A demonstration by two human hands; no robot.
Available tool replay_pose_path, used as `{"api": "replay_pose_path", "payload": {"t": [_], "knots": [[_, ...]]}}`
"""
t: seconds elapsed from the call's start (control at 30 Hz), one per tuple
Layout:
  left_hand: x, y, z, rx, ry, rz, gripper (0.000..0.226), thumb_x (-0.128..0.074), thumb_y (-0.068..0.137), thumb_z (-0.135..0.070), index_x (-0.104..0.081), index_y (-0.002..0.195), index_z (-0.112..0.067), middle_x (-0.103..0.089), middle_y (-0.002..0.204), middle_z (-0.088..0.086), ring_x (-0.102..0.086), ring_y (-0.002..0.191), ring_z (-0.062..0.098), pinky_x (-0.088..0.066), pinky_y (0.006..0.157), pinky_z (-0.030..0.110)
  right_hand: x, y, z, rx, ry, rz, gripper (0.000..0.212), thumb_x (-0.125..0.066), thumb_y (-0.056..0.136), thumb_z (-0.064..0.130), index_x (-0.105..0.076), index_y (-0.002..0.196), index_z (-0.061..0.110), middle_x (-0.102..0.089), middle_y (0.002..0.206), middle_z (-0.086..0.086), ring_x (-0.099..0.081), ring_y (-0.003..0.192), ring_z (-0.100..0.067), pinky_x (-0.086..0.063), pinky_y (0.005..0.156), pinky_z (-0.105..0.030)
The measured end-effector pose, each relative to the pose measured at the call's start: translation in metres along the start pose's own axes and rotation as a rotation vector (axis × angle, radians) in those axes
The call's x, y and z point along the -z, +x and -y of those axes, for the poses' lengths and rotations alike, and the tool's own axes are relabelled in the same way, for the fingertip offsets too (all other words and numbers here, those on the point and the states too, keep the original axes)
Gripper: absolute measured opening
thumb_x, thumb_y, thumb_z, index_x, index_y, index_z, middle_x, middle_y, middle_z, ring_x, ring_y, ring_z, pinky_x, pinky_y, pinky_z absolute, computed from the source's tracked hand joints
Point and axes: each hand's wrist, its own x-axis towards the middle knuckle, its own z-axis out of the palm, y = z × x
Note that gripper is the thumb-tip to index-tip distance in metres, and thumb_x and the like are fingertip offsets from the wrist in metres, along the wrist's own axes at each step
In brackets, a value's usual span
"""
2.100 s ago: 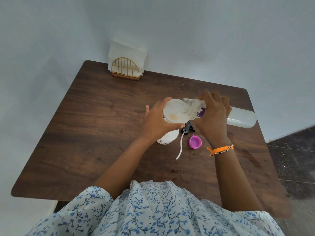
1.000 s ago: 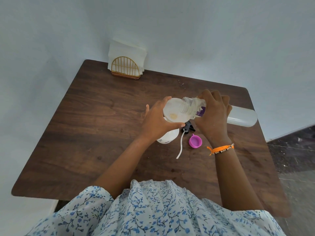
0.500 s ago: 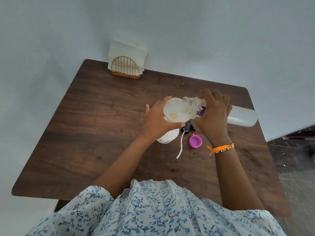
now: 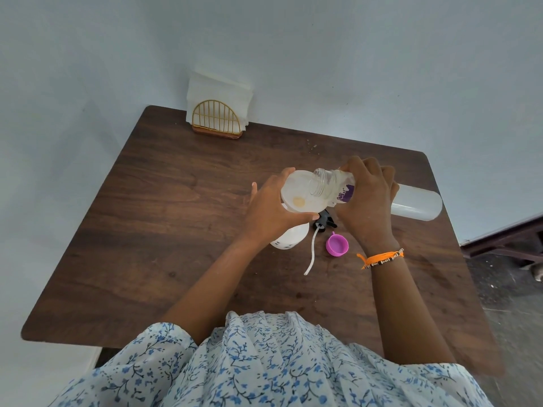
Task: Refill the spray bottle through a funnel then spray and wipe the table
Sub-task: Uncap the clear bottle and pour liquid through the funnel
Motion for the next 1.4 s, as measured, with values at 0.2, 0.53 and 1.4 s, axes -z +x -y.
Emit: {"api": "replay_pose_path", "payload": {"t": [0.2,0.53,1.4], "knots": [[0.0,0.0,-0.002,-0.001,0.014,0.006,0.091,-0.079,0.059,-0.052,-0.036,0.136,-0.031,-0.049,0.136,-0.005,-0.042,0.127,0.016,-0.001,0.114,0.051,0.001,-0.001,0.0,-0.01,-0.003,0.015,0.049,-0.079,0.064,0.006,-0.056,0.105,0.016,-0.055,0.108,-0.006,-0.039,0.106,-0.026,-0.022,0.081,-0.027],[0.0,0.0,-0.001,0.013,0.018,0.013,0.092,-0.079,0.059,-0.054,-0.036,0.136,-0.032,-0.047,0.138,-0.006,-0.041,0.128,0.015,0.0,0.113,0.05,0.002,-0.001,0.001,-0.005,0.005,0.015,0.05,-0.078,0.064,0.005,-0.055,0.107,0.016,-0.054,0.109,-0.006,-0.039,0.107,-0.027,-0.022,0.08,-0.027],[0.03,0.054,-0.052,-0.139,-0.11,0.149,0.067,-0.072,0.078,-0.035,-0.04,0.137,-0.031,-0.049,0.13,-0.015,-0.043,0.116,-0.004,-0.029,0.085,0.006,0.052,0.051,-0.005,-0.31,0.941,-0.042,0.046,-0.078,0.063,-0.001,-0.055,0.101,0.012,-0.064,0.092,0.002,-0.059,0.078,-0.009,-0.049,0.065,-0.017]]}}
